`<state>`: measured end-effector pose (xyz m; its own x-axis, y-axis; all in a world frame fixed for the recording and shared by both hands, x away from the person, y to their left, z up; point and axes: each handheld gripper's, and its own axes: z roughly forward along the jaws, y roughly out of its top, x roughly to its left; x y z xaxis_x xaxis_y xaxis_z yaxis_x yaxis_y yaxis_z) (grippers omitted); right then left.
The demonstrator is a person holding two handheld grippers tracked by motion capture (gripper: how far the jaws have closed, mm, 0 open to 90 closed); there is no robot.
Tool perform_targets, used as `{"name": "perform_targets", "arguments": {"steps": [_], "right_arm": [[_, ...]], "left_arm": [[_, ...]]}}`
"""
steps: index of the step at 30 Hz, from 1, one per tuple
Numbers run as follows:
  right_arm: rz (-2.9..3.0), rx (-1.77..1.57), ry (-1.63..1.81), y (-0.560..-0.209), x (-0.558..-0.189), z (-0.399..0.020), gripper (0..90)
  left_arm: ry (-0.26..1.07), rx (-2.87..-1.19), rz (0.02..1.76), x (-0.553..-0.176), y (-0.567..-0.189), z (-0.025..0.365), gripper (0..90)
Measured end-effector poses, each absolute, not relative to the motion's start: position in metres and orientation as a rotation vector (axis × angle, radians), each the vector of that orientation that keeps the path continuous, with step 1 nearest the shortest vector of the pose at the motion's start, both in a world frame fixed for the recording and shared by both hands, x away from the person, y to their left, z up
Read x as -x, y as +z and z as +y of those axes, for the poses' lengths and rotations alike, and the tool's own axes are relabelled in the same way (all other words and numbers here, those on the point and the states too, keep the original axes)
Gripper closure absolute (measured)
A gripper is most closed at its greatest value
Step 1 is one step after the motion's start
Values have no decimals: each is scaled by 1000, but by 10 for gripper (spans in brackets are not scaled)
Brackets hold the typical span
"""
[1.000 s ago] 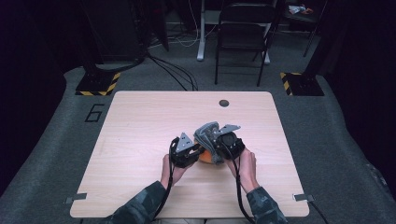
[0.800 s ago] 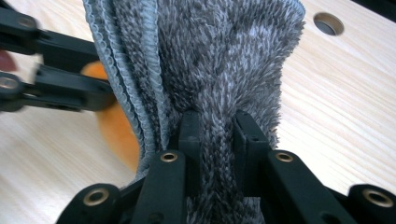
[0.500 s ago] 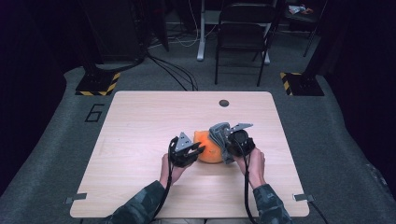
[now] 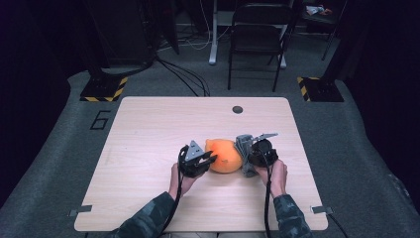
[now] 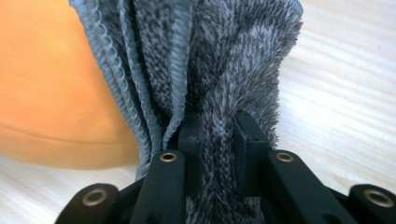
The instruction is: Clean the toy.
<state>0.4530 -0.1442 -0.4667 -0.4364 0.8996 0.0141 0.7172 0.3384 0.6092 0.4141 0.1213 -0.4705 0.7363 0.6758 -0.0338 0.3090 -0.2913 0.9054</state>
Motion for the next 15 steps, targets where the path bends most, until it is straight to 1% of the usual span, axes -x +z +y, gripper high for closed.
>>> {"name": "perform_targets", "arguments": {"steps": [4,7,11,15], "right_arm": [[2300,-1505,739,-481,-457,-151,754],[2282,-1532,765,-479,-458,-157,755],[2238,-1489,908,-451,-453,-156,755],[2253,-1322,1009,-416,-437,-132,754]], "left_arm": [[440,-1892,756,-414,-470,122,735],[440,-1892,754,-414,-470,122,735],[439,-1896,752,-413,-469,122,734],[448,-1890,749,-413,-469,120,734]]}}
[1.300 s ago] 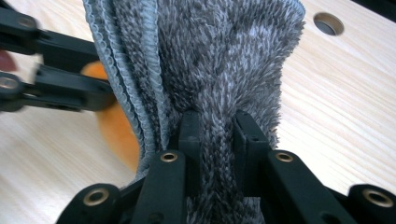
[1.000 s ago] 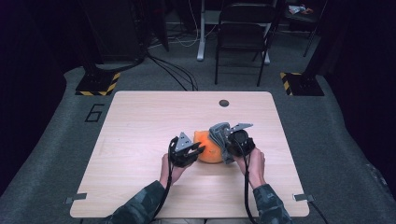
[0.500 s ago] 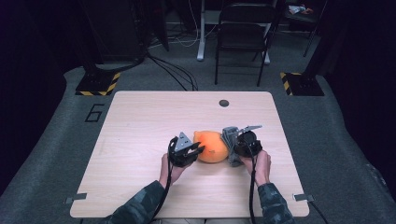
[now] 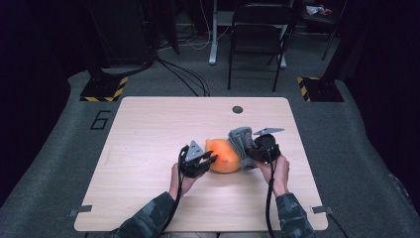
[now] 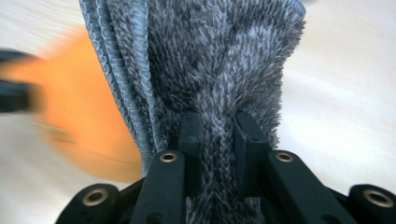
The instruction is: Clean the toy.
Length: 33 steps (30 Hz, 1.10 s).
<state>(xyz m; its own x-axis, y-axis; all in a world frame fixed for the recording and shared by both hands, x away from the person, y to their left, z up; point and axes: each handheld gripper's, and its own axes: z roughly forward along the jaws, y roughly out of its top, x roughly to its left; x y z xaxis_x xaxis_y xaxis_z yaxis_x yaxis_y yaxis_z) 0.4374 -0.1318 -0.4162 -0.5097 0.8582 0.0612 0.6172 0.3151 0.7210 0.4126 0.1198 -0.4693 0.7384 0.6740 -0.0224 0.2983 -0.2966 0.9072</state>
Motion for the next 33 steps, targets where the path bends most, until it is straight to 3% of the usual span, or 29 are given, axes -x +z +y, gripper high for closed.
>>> {"name": "perform_targets", "arguments": {"steps": [4,9,16,33], "right_arm": [[2315,-1166,1034,-399,-421,-100,753],[2375,-1074,950,-418,-419,-73,726],[2360,-1112,1035,-427,-425,-81,693],[2346,-1192,1004,-430,-431,-100,737]], "left_arm": [[448,-1888,742,-410,-469,118,734],[466,-1921,727,-407,-468,115,739],[458,-1922,723,-407,-472,113,755],[455,-1919,728,-410,-474,116,764]]}}
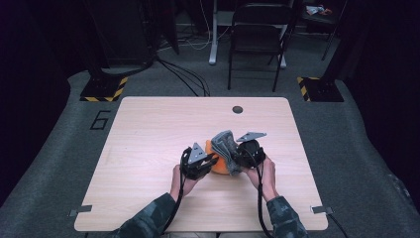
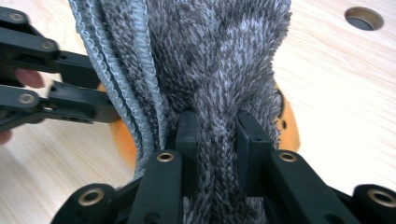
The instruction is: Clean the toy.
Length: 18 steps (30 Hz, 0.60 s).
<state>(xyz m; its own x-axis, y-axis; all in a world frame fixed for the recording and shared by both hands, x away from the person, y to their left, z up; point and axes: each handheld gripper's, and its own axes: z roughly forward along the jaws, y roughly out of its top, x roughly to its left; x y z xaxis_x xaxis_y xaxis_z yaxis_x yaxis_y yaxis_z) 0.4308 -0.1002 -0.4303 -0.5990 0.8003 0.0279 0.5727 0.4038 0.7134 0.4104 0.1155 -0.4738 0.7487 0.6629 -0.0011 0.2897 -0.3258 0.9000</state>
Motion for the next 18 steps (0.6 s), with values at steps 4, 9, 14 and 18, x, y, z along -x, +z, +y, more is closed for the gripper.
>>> {"name": "perform_targets", "arguments": {"steps": [4,9,14,18], "right_arm": [[2329,-1238,1001,-433,-435,-109,736],[2318,-1282,1006,-438,-439,-120,737],[2304,-1337,998,-444,-444,-129,737],[2292,-1372,975,-450,-447,-136,738]], "left_arm": [[440,-1911,741,-412,-474,119,763],[439,-1908,743,-413,-474,119,762],[424,-1900,754,-414,-475,120,760],[428,-1904,750,-414,-475,120,759]]}}
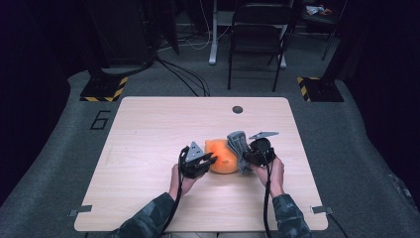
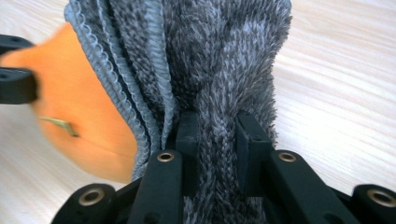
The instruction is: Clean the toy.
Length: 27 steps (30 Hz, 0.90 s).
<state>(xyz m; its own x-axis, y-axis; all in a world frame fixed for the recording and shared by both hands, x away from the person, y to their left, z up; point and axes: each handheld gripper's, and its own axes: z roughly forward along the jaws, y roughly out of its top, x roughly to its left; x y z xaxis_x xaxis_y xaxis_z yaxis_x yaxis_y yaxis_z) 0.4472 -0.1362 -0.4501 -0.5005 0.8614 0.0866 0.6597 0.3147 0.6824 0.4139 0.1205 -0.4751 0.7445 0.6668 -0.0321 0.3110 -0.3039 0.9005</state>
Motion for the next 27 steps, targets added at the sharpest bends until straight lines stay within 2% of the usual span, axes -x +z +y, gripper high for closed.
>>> {"name": "perform_targets", "arguments": {"steps": [14,18,21,24,27], "right_arm": [[2293,-1468,769,-496,-457,-144,736],[2264,-1498,750,-481,-459,-151,737],[2190,-1503,870,-457,-455,-160,737],[2213,-1384,965,-429,-442,-145,736],[2305,-1253,920,-424,-436,-115,737]], "left_arm": [[435,-1904,753,-415,-475,122,751],[440,-1891,765,-416,-476,124,746],[442,-1895,763,-416,-475,125,743],[443,-1901,754,-416,-474,124,742],[441,-1898,749,-416,-475,125,734]]}}
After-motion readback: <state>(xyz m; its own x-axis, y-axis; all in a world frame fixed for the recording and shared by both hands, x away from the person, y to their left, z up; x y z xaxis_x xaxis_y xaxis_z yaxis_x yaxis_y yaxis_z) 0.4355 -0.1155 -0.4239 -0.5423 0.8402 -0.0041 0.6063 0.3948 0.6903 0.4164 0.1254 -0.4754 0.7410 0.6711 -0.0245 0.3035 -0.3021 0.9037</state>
